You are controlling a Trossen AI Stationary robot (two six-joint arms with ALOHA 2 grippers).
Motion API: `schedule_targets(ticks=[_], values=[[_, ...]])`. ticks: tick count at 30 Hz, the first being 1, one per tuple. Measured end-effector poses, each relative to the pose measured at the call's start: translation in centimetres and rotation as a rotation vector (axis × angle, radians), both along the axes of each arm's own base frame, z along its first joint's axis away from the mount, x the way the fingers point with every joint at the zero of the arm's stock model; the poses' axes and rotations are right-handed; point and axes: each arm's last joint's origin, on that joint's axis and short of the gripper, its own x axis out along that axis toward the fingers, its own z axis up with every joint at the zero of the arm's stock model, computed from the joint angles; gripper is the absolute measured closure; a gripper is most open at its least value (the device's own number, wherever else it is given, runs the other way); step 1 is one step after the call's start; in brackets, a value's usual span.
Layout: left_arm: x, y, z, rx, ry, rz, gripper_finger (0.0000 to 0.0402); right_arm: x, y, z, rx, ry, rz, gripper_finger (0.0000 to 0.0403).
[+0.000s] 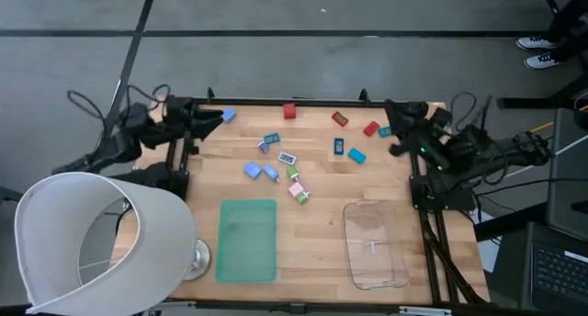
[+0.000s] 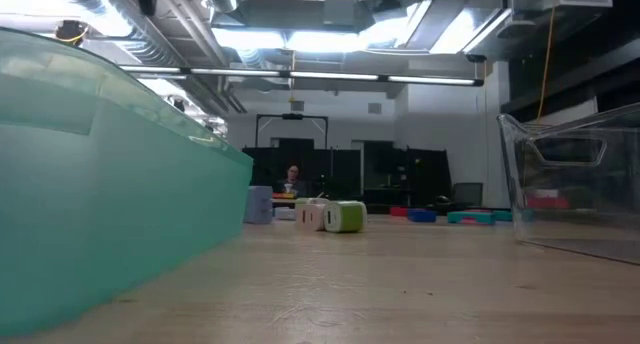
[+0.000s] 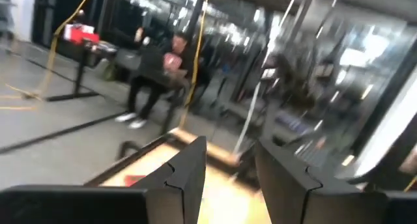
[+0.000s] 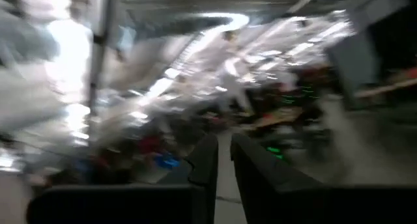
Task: Pick & Place Office items
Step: Put the middle light blue digital clock into the transparent bin
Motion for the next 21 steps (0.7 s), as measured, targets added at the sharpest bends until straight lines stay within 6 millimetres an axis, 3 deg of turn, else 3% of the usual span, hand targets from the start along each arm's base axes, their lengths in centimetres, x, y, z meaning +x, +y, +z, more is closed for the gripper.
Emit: schedule_targets(ticks=[6,12,16,21], values=[[1.6,0.8,2.9,0.133,0.202,0.011,0.0274,0.8,-0.5,2.6,0.142,0.238,-0.199,0.0324],[2.3,1.5,3.4,0.188,0.342,0.103,0.0274,1.5,-0.7,3.3,0.127,0.47,-0.243,0.0313],[2.7,1.9,2.9,0.149,0.373,0.132,0.0272,2.6,-1.5,2.6,0.155,0.613,-0.215,0.0295],[3.3,2.1,2.6,0.13,0.392,0.129,0.0238,4.2,-3.1,-0.1,0.257,0.812,-0.146,0.0254]])
